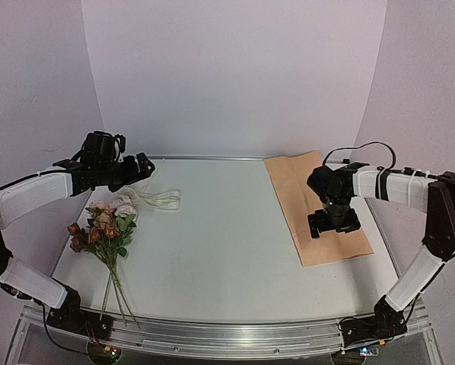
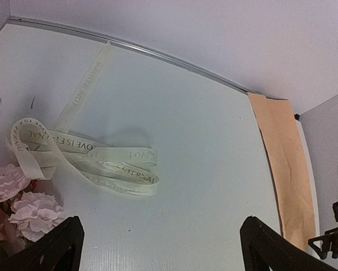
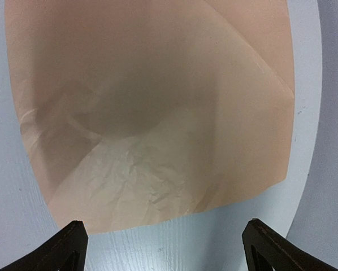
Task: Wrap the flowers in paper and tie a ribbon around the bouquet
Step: Move the folded wrapping paper to the center of the board.
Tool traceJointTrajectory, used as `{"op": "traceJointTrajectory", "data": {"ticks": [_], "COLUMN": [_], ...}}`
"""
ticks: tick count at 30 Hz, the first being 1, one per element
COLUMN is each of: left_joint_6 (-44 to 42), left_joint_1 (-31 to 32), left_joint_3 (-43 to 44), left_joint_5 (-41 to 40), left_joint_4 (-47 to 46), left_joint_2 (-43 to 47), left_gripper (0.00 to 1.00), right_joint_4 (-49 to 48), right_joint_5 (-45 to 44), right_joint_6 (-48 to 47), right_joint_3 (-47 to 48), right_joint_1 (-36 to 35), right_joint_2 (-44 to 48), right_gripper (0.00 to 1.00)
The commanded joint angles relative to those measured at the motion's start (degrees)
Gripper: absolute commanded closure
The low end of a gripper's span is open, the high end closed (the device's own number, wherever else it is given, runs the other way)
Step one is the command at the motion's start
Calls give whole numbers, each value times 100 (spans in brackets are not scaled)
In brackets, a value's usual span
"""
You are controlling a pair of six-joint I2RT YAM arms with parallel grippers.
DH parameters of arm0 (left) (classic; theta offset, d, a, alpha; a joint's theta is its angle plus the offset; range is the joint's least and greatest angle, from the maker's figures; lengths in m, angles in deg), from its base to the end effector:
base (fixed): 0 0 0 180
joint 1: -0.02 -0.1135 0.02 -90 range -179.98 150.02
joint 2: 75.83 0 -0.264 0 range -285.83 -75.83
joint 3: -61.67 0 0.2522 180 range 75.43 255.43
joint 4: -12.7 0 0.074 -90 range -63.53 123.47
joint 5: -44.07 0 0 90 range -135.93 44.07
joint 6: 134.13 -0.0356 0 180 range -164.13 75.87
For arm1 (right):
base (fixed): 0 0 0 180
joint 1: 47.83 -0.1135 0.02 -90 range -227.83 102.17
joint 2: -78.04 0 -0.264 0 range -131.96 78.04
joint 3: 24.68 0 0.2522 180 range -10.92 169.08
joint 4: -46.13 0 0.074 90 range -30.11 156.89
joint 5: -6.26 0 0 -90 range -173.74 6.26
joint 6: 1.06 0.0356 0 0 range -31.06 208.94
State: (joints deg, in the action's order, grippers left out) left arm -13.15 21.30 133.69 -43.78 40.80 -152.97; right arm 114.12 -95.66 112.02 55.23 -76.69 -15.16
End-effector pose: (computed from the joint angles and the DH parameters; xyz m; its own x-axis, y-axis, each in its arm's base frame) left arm 0.2829 -0.1116 0.2883 -0.6394 -0.3030 -0.7067 0.0732 0.8909 -0.4482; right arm 0.2634 0.1368 0.2115 -0.9708 -0.0971 -0.2195 -0.0699 0.9893 -0.1284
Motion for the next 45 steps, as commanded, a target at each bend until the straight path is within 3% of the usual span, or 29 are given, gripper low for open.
{"op": "traceJointTrajectory", "data": {"ticks": [1,11,21,25,28,33,40,45], "left_joint_6": [132,162,67,77,130,211,428,554], "left_joint_1": [-9,-15,-18,-18,-18,-18,-17,-18], "left_joint_3": [-22,51,310,381,396,332,216,162], "left_joint_5": [421,659,723,780,824,829,849,857], "left_joint_4": [-429,-506,-470,-476,-497,-539,-684,-725], "left_joint_2": [33,-194,-500,-616,-657,-659,-686,-738], "left_gripper": [0,0,0,0,0,0,0,0], "right_joint_4": [-94,-24,41,97,97,94,98,99], "right_joint_5": [346,1124,1274,1192,1207,1346,1797,2335], "right_joint_6": [-116,289,831,1023,1112,1104,1064,1191], "right_joint_3": [573,1328,1304,1192,1065,1018,1101,1202], "right_joint_1": [98,67,-213,-316,-319,-315,-315,-380], "right_joint_2": [-631,-1777,-2141,-2183,-2214,-2230,-2152,-1945], "right_gripper": [2,2,2,7,23,62,99,100]}}
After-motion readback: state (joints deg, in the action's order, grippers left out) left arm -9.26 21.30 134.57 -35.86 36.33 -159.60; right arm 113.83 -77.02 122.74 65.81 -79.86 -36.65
